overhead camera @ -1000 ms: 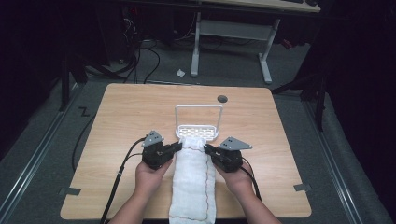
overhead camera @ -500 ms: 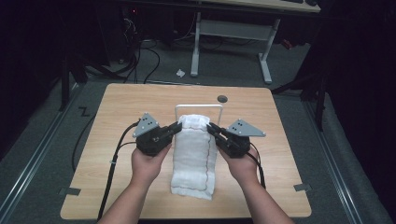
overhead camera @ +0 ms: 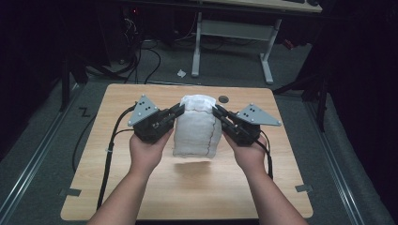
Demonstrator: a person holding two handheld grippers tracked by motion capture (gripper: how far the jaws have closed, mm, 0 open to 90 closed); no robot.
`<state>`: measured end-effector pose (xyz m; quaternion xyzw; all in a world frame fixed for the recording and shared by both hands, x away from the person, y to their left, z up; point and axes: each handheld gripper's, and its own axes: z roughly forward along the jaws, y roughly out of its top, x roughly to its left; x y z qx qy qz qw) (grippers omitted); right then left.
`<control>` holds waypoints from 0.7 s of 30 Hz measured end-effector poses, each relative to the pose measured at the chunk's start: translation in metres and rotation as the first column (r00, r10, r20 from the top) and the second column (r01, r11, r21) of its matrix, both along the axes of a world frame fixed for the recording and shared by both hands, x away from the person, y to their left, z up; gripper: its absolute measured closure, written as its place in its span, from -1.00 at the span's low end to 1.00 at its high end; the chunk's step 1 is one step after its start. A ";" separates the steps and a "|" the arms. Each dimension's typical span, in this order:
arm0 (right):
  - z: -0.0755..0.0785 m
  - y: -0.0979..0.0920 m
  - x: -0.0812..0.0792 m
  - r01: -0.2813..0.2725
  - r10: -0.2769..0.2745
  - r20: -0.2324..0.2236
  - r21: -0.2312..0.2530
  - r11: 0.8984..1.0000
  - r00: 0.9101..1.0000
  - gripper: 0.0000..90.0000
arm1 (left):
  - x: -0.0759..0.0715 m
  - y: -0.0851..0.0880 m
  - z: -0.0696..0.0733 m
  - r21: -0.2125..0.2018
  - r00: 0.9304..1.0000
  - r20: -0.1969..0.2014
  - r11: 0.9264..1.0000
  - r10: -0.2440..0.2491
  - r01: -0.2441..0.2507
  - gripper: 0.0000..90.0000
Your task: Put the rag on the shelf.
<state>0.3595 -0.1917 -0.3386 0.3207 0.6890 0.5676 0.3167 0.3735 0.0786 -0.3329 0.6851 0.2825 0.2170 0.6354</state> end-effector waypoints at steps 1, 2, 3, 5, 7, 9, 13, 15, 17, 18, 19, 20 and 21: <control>0.000 0.000 0.000 0.000 0.000 0.000 0.000 1.000 1.000 0.86 | 0.000 0.000 0.002 -0.003 1.000 0.005 1.000 0.001 -0.001 0.92; 0.003 0.000 0.000 -0.001 0.001 0.007 -0.002 1.000 1.000 0.86 | 0.000 0.000 0.006 -0.002 1.000 0.013 1.000 0.001 -0.001 0.92; 0.007 -0.001 0.000 0.000 0.000 0.014 0.000 1.000 1.000 0.86 | 0.000 0.000 0.009 -0.003 1.000 0.019 1.000 0.000 0.001 0.92; 0.016 -0.002 0.000 0.000 0.000 0.031 0.000 1.000 1.000 0.86 | 0.001 -0.001 0.013 0.003 1.000 0.029 1.000 0.001 -0.001 0.92; 0.017 -0.001 -0.001 0.003 -0.003 0.032 0.002 1.000 0.999 0.86 | 0.001 -0.001 0.016 0.001 1.000 0.031 1.000 0.001 -0.001 0.92; 0.020 -0.002 -0.001 0.003 -0.003 0.047 -0.003 1.000 0.999 0.86 | 0.001 -0.002 0.019 0.005 0.999 0.042 1.000 0.001 -0.001 0.92; 0.024 -0.002 -0.002 0.005 -0.005 0.053 -0.003 1.000 0.999 0.86 | 0.000 -0.003 0.024 0.009 0.999 0.054 1.000 -0.001 0.001 0.92; 0.026 -0.003 -0.002 0.007 -0.006 0.058 -0.004 1.000 0.998 0.86 | 0.001 -0.003 0.027 0.021 0.998 0.062 1.000 0.000 -0.002 0.92; 0.029 -0.003 -0.001 0.008 -0.008 0.060 -0.011 1.000 0.998 0.86 | 0.003 -0.004 0.028 0.024 0.998 0.064 1.000 0.003 -0.005 0.92; 0.030 -0.003 0.000 0.010 -0.009 0.061 -0.015 1.000 0.998 0.86 | 0.007 -0.005 0.030 0.029 0.998 0.065 1.000 0.006 -0.007 0.92; 0.033 -0.003 0.001 0.013 -0.012 0.061 -0.019 1.000 0.998 0.86 | 0.010 -0.005 0.031 0.030 0.998 0.059 1.000 0.006 -0.008 0.92; 0.035 -0.004 0.003 0.015 -0.014 0.061 -0.020 1.000 0.998 0.86 | 0.013 -0.006 0.032 0.029 0.999 0.053 1.000 0.004 -0.006 0.92; 0.037 -0.004 0.005 0.017 -0.016 0.058 -0.019 1.000 0.998 0.86 | 0.017 -0.006 0.033 0.028 0.999 0.043 1.000 0.004 -0.005 0.92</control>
